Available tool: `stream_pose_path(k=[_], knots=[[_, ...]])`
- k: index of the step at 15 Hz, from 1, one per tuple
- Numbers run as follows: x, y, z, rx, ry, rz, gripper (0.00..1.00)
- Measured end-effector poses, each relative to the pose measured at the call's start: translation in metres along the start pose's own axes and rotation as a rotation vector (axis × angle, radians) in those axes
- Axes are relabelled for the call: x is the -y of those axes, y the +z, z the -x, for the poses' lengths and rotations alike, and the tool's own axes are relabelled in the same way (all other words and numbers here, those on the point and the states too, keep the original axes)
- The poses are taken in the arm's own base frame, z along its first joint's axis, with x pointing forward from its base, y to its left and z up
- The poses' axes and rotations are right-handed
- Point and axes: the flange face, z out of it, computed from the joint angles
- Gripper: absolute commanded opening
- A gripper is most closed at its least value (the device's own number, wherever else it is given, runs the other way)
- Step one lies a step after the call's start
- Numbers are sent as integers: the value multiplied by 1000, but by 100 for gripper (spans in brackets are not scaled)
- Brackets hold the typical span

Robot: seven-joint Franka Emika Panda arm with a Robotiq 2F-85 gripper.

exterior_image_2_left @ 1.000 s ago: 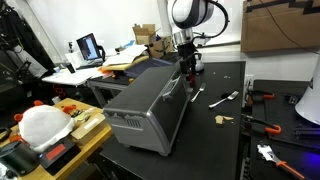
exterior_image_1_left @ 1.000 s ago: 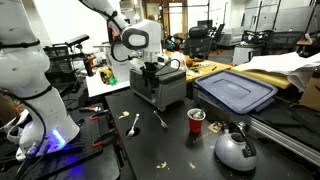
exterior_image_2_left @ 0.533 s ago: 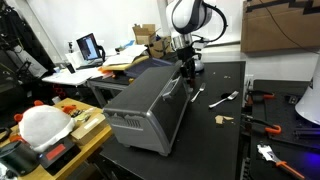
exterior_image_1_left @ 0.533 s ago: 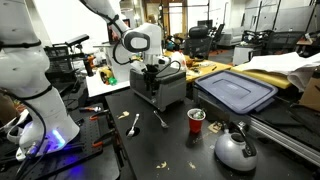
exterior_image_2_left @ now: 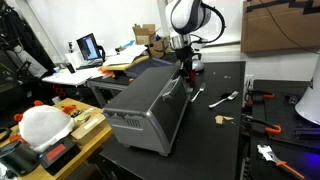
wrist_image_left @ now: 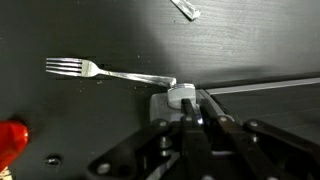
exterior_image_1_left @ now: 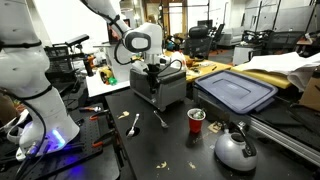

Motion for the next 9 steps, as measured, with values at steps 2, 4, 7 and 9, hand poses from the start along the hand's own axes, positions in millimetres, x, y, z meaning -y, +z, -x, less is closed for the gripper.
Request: stream_pose_path(k=[2,4,7,9], knots=[[-2,0,1,-3,16,-16,3],[-9,1,3,-12,42,-64,3],[-25,4,7,-33,77,-161,3],[-34,6,11,-47,95,-223,3]])
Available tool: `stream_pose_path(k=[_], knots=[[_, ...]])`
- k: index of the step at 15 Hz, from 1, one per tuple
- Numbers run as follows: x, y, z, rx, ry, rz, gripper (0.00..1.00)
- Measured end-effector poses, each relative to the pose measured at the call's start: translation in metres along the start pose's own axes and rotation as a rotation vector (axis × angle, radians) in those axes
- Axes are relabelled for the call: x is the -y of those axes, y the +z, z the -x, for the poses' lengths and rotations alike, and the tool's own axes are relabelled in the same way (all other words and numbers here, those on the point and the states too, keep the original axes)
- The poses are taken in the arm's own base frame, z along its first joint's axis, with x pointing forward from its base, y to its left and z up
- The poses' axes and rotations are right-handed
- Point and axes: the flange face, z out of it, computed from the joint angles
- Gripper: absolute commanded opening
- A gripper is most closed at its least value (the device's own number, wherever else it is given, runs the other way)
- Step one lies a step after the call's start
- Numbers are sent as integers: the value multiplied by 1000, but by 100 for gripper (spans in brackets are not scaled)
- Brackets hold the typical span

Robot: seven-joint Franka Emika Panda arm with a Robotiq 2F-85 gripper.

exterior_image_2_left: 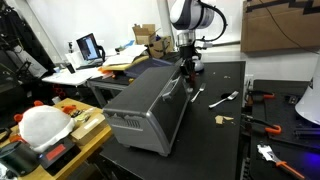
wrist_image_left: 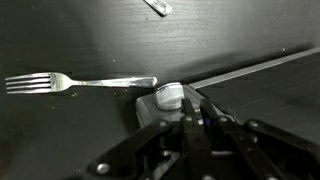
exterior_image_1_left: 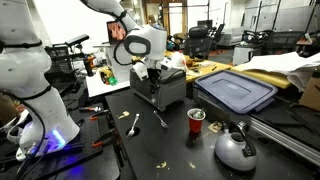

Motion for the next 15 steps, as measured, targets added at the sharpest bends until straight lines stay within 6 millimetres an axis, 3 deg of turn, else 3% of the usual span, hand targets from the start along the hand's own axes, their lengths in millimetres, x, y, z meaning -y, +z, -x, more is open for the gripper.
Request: stream_pose_path(k=[5,6,7,11,15], knots=[[-18,2,6,-29,29,-117,3],[-22,3,7,-35,33,-143,17],[-26,5,8,-42,37,-169,39],[-23,16,7,-35,58,-215,68],[-6,19,1,-15,35,-79,97]])
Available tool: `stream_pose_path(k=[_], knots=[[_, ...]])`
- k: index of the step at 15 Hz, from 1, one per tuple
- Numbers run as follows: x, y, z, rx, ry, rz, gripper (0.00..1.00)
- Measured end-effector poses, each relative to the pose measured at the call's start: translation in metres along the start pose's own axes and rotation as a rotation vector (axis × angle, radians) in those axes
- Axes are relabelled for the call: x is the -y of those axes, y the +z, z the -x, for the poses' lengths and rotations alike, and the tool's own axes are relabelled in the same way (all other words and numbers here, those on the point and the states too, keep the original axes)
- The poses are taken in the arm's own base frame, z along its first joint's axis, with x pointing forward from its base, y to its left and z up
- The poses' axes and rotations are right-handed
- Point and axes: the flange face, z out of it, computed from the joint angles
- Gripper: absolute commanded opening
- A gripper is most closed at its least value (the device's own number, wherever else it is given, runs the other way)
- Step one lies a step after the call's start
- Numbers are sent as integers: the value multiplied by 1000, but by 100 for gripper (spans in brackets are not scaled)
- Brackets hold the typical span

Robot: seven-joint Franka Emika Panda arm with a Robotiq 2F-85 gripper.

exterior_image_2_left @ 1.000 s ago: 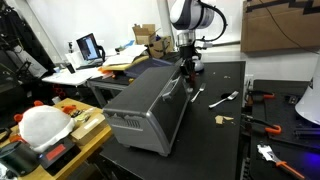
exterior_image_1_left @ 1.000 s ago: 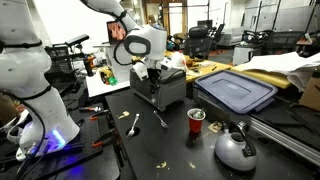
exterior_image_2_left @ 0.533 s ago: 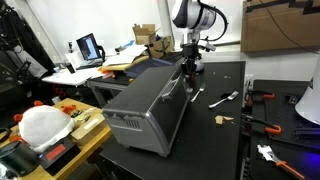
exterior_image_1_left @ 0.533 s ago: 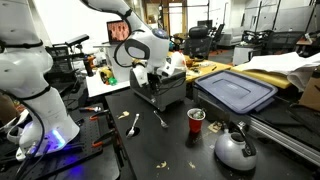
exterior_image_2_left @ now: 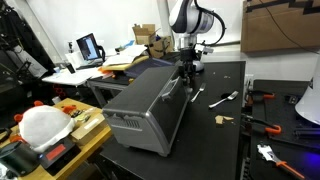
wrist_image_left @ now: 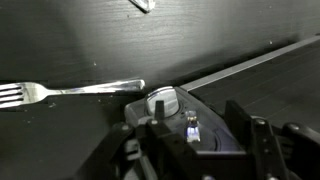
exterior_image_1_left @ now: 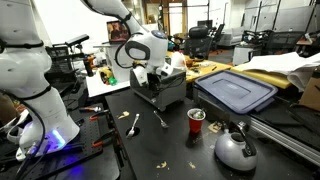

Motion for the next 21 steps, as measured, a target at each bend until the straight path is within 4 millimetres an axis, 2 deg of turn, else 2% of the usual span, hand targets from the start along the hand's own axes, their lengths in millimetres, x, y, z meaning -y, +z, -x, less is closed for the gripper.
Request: stream_pose_path(k=[2,7,8,9,14,17,19,21], knots=[[8,-1,-2,6,-23,90,100],[29,-2,-5,16,-68,258,100],[33,-3,-6,16,-77,280,92],[36,-4,-6,16,-86,296,74],[49,-5,-6,16,-98,281,36],[43,-10,-6,10,-71,270,15],[36,-13,-5,3,-42,240,13],[29,-15,-3,-2,-8,187,4]])
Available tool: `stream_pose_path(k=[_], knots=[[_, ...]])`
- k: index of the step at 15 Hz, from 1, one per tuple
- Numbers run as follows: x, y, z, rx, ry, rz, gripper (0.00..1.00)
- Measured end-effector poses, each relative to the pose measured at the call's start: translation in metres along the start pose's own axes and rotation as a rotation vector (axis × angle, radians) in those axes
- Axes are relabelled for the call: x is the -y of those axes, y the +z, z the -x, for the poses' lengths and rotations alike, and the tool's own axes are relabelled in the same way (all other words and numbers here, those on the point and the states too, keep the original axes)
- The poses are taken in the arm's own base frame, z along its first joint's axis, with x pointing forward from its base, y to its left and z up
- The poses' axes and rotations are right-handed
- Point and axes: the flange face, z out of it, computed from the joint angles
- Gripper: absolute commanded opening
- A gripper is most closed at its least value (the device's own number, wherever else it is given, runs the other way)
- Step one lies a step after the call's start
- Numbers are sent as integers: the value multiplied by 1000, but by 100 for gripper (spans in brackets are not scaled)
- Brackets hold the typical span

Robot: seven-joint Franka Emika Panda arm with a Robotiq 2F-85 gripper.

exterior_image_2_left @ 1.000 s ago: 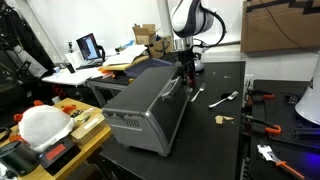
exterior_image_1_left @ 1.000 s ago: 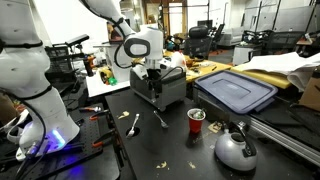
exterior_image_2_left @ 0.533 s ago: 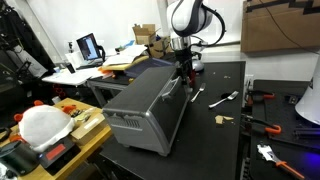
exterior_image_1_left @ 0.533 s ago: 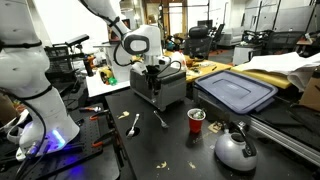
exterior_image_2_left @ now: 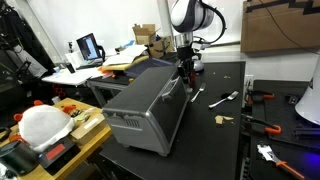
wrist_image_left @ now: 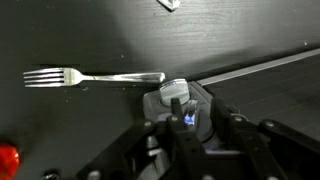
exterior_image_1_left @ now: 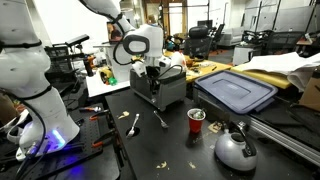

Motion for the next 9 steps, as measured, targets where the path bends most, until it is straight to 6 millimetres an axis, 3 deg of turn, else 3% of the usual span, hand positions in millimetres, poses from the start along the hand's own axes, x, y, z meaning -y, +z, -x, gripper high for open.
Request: stream_pose_path(k=[9], knots=[[-40,8,11,-32,117,-274,7]])
